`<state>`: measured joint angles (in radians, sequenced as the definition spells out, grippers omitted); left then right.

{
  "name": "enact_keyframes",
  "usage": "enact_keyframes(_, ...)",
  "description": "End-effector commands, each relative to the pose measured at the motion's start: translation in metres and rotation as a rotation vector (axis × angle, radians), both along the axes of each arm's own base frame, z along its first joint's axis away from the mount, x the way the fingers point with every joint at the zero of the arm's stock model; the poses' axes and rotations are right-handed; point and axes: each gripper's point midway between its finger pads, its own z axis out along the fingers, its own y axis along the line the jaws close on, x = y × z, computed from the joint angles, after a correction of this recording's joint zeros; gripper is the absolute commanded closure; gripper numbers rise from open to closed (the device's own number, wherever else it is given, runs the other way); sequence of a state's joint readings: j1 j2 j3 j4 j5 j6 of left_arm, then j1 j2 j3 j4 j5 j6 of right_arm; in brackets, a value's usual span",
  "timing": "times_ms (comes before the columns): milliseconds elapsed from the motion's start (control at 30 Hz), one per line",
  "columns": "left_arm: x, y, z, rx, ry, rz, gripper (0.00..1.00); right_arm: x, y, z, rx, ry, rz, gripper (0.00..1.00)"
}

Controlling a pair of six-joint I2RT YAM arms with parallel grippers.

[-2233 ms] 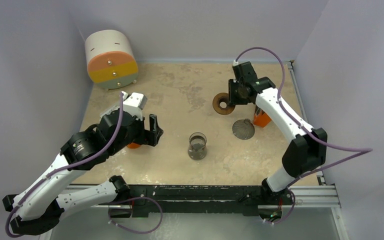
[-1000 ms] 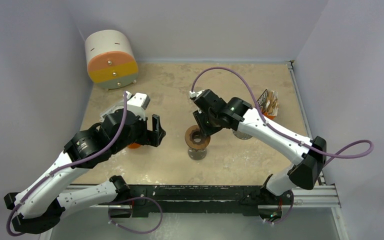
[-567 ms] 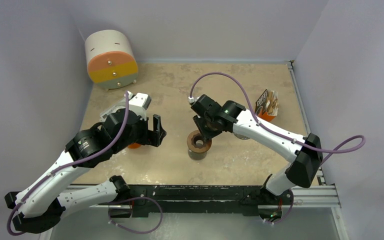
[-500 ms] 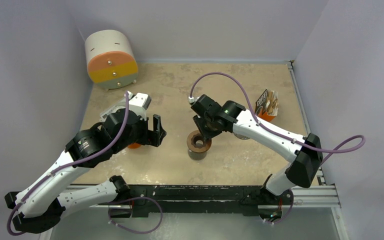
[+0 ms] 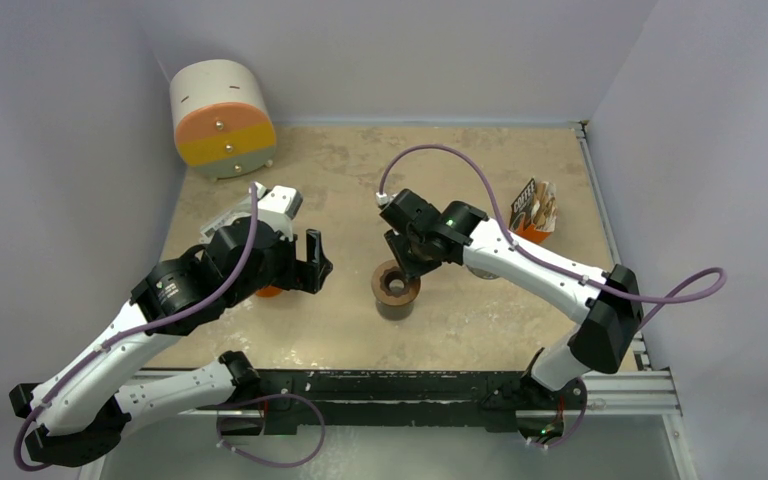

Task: Place the coffee filter in the dripper
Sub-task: Place the dripper holder onto the coffee server.

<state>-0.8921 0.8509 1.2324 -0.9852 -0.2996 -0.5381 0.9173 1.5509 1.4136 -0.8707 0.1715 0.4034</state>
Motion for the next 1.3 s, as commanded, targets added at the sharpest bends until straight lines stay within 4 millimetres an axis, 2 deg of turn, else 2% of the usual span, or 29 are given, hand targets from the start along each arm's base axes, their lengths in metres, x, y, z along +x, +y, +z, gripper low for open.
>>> enact_keyframes(0,0.003,0.001,0.001,-0.001,-0.011,0.009,0.19,0.003,0.005,0.018,0.054,-0.04,-0.015,1.0)
enact_keyframes(300,0.003,0.0,0.001,-0.001,-0.011,0.005,0.19,-0.002,0.002,0.001,0.037,-0.012,-0.026,1.0)
enact_keyframes(500,0.003,-0.001,0.002,-0.001,-0.012,0.003,0.19,0.001,-0.001,-0.003,0.028,-0.024,-0.051,1.0)
enact_keyframes(600,0.004,-0.002,0.003,0.0,-0.011,0.0,0.19,0.0,-0.003,-0.004,0.026,-0.022,-0.056,0.9)
enact_keyframes(733,0.004,-0.003,0.002,0.002,-0.01,-0.002,0.19,-0.001,-0.003,-0.002,0.032,-0.023,-0.058,0.84)
enact_keyframes(967,0.005,-0.006,0.002,-0.002,-0.006,-0.008,0.19,-0.001,-0.006,0.005,0.045,-0.039,-0.067,0.58)
enact_keyframes(1133,0.004,-0.006,0.002,-0.005,-0.005,-0.01,0.19,-0.001,-0.003,0.012,0.072,-0.047,-0.068,0.45)
enact_keyframes(1267,0.003,-0.007,0.003,-0.008,-0.003,-0.013,0.19,-0.001,0.0,0.016,0.089,-0.049,-0.07,0.41)
